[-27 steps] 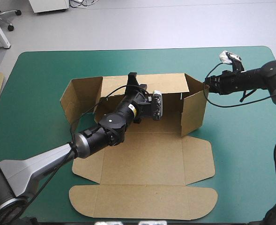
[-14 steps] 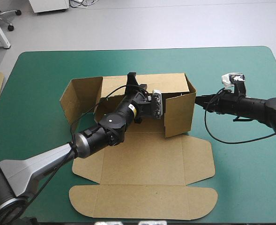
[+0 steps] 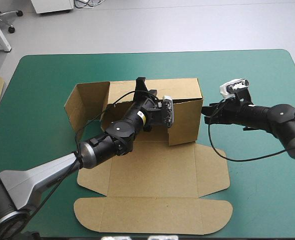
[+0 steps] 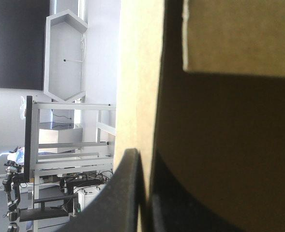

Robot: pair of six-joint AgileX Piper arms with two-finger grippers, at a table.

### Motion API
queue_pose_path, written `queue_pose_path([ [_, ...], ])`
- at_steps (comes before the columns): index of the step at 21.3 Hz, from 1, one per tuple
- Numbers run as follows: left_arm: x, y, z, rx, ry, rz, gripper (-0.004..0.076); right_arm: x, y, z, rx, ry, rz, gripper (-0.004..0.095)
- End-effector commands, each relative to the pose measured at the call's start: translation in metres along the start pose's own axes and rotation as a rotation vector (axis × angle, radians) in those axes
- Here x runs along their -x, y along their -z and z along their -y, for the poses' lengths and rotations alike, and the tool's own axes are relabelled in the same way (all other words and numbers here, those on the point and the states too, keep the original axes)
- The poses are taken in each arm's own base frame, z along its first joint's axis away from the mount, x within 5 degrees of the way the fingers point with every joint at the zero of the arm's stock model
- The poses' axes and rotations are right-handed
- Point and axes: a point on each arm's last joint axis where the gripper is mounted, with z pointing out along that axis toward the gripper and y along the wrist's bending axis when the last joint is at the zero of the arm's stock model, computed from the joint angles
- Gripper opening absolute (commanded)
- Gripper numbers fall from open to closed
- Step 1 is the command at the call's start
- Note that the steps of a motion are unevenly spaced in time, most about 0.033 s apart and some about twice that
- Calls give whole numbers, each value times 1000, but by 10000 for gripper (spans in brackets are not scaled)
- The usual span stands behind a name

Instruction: Fold the box

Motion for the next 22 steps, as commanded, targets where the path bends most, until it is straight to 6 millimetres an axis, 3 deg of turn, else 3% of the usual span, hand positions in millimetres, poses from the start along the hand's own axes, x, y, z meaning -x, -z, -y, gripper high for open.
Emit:
queue_pose_path([
  [1, -3, 4, -4, -4, 114, -29, -14, 6, 14, -19, -31, 30, 61, 336],
  [9, -3, 4, -4, -4, 114, -29, -14, -1, 9, -39, -12, 83, 51, 336],
  [15, -3, 4, -4, -4, 119, -29, -14, 2, 8, -37, -66, 57, 81, 336],
  [22, -3, 4, -4, -4, 119, -29, -15, 0, 2, -54, -95, 84, 51, 336],
])
